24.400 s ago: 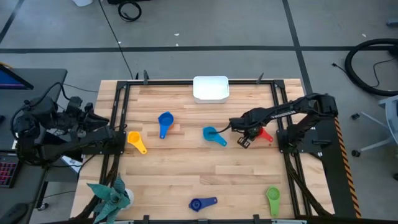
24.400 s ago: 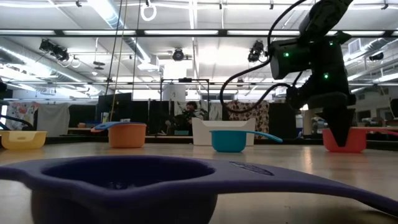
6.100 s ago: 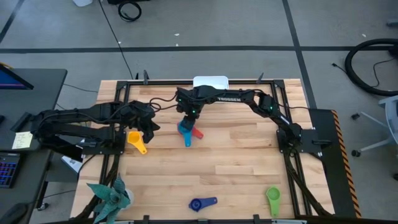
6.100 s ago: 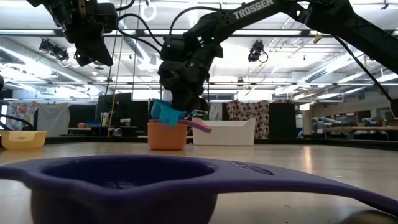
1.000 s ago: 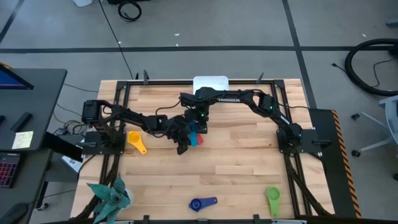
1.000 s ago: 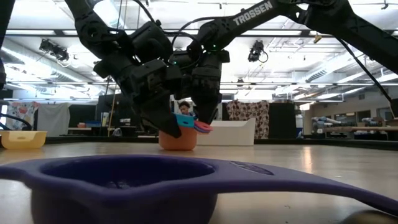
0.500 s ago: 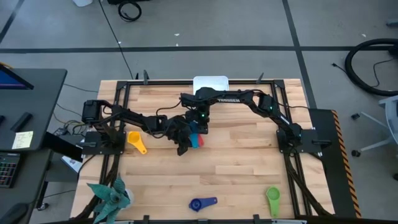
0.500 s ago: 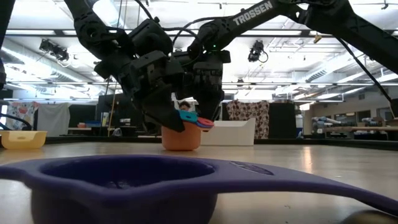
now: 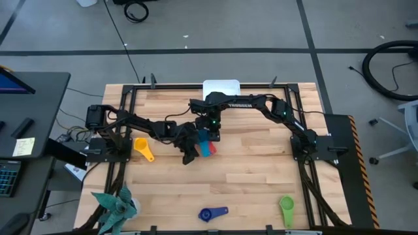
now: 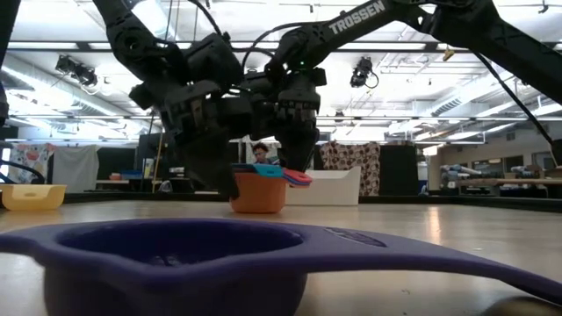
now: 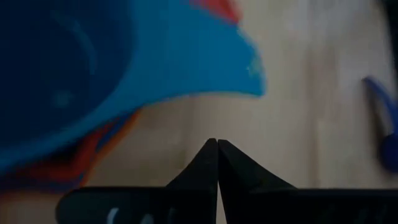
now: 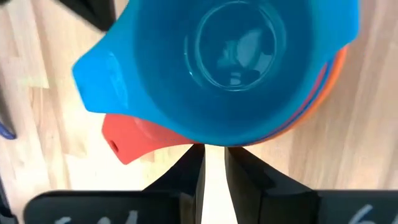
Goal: Nest measuring cups in basket
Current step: Stack the light blue measuring cup on the red measuring cup
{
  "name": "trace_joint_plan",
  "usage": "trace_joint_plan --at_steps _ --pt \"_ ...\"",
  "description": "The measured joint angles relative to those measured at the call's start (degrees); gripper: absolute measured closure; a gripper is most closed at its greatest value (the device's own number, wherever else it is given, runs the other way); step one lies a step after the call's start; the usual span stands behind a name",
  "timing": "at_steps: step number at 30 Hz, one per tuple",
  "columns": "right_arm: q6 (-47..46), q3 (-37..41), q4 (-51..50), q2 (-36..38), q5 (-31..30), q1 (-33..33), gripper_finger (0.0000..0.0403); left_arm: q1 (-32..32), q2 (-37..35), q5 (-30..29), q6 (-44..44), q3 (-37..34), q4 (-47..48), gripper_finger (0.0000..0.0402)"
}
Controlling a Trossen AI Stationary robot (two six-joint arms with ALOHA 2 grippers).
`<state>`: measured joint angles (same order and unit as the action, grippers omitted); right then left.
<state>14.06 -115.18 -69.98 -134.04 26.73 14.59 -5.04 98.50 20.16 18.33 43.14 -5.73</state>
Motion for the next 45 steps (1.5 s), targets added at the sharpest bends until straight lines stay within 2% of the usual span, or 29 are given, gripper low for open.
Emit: trace_joint_plan --at_steps 7,11,15,21,24,34,38,41,45 --pt "-0.09 0.00 -0.37 -0.02 -2.50 0.02 0.0338 0.00 0.02 -1.30 0.55 -0.09 3.82 0.0395" --pt "-0.75 0.00 -0.57 0.00 -1.45 0.02 0.0338 0.00 -0.37 -0.76 2.27 -0.20 3.83 0.0395" --pt "-0.76 0.00 -0.10 -0.02 0.10 -0.33 0.0338 0.58 -0.48 1.40 1.63 -0.22 -1.02 0.0395" --pt "-0.08 0.02 1.42 -0.01 3.05 -0.65 0.0338 0.94 -0.22 1.43 -0.81 -0.41 -8.72 0.0395" --pt "-0.13 0.02 1.86 0.00 4.83 -0.65 0.0338 0.70 -0.22 1.47 -0.84 -0.44 -9.93 0.0395" --pt "-0.30 0.07 2.76 0.01 4.65 -0.65 0.0337 0.68 -0.04 -1.17 -1.86 -0.53 -10.71 0.0395" --pt "-0.41 0.09 2.93 0.02 4.27 -0.61 0.0337 0.66 -0.07 -0.82 -1.50 -0.53 -10.01 0.0395" --pt "-0.47 0.07 2.19 0.02 2.60 -0.56 0.0339 0.65 -0.41 1.21 -0.37 -0.27 -7.51 0.0395" --pt "-0.48 0.13 0.95 -0.15 1.67 -0.59 0.0344 0.68 -0.44 1.00 0.08 -0.20 -3.06 0.0395"
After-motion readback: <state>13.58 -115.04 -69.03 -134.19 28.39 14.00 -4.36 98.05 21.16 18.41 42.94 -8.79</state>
